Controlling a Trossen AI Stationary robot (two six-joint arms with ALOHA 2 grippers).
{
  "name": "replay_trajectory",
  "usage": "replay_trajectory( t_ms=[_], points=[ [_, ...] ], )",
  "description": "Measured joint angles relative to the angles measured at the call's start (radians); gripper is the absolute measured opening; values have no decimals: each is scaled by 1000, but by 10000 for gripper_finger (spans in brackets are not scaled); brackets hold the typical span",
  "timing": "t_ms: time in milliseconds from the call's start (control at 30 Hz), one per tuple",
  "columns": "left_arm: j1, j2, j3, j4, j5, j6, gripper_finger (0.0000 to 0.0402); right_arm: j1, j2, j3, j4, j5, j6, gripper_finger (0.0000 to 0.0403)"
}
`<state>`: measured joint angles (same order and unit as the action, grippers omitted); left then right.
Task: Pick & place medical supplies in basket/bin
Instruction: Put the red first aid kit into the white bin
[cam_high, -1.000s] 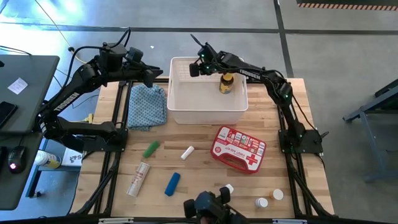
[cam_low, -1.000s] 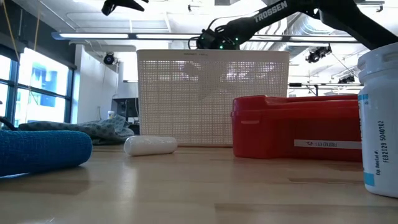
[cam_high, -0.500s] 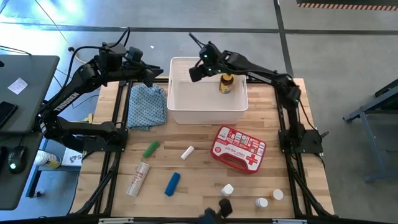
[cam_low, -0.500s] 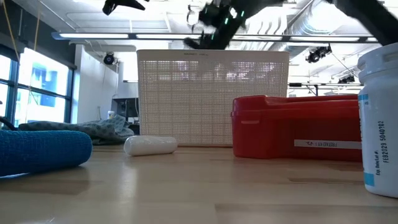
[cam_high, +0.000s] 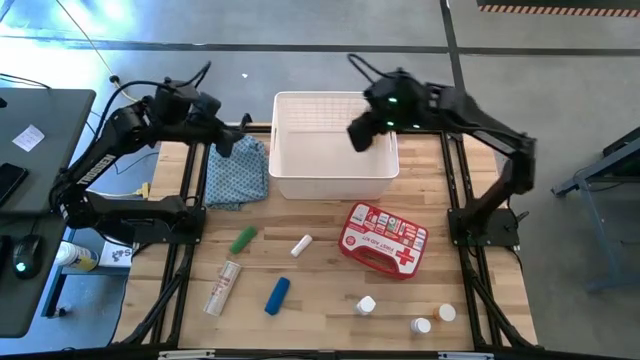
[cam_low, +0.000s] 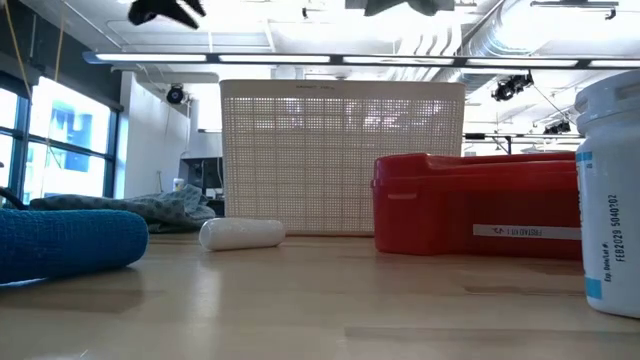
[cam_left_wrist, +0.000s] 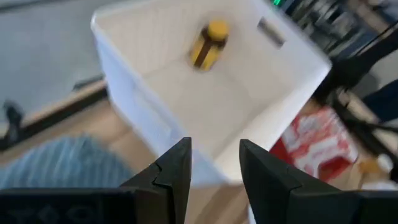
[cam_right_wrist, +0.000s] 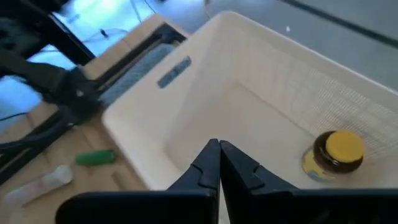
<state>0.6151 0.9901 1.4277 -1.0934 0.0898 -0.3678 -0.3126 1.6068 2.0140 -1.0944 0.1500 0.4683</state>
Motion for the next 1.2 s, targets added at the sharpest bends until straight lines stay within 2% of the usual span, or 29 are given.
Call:
replay_trajectory(
  t_ms=[133,233,433,567,733,900,1100,1200],
  points=[
    [-7,13,0,-108,14,-10,170,51,-58,1,-85,-11,4,0],
    [-66,27,0,-146,7,-34,170,97,-78,0,-200,-13,5,0],
    [-200,49,0,-296,-147,-139,170,206,-92,0,-387,-36,26,5],
    [-272,69,0,-312,-175,-218,170,281,-90,-1,-395,-48,16,21],
    [-375,88,0,-205,-174,-315,170,365,-90,-1,-423,-51,12,49],
    [-517,110,0,-44,-190,-318,170,453,-90,-1,-479,-52,45,72],
    [-602,130,-1,135,-200,-271,170,547,-85,-1,-449,-19,197,86],
    [-644,148,1,287,-197,-209,170,572,-74,-1,-448,19,272,92]
  ],
)
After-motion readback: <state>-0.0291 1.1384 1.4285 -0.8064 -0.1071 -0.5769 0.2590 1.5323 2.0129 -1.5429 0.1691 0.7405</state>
